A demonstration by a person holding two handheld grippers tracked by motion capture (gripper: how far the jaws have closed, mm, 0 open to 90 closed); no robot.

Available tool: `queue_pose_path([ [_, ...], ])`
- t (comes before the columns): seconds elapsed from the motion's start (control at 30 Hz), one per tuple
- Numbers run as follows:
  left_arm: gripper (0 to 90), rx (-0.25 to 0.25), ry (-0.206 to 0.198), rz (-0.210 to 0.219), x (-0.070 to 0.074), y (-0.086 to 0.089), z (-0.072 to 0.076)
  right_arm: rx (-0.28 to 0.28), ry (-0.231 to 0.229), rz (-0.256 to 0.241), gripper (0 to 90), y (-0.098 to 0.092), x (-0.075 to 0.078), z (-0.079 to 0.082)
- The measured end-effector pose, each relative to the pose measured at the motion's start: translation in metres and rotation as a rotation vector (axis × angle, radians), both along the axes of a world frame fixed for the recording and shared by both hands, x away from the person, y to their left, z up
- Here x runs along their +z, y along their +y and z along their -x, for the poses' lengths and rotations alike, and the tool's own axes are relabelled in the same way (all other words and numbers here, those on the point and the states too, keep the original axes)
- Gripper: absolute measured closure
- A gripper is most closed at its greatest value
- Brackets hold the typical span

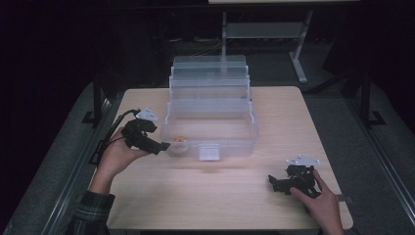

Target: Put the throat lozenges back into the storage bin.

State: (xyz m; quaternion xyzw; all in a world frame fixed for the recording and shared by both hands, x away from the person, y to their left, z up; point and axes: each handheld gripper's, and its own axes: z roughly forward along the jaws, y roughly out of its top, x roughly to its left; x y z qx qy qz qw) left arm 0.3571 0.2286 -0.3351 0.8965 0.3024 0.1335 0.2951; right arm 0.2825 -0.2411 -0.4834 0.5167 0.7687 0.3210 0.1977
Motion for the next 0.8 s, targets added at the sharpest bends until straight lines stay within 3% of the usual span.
queue_pose_path([
  [0.17,13.5,0.012,0.005,0.011,-0.013,0.005,0.012,0.002,0.002,-0.001,0.0,0.000,0.000,0.000],
  [0.4,12.5,0.031,-0.037,0.046,-0.030,0.015,0.027,0.001,0.001,0.001,0.0,0.000,0.000,0.000],
  [0.63,12.4,0.046,-0.062,0.048,-0.045,0.024,0.041,0.001,0.001,0.001,0.0,0.000,0.000,0.000],
  [0.8,12.4,0.059,-0.059,0.069,-0.054,0.034,0.051,0.001,0.001,0.002,0.0,0.000,0.000,0.000],
])
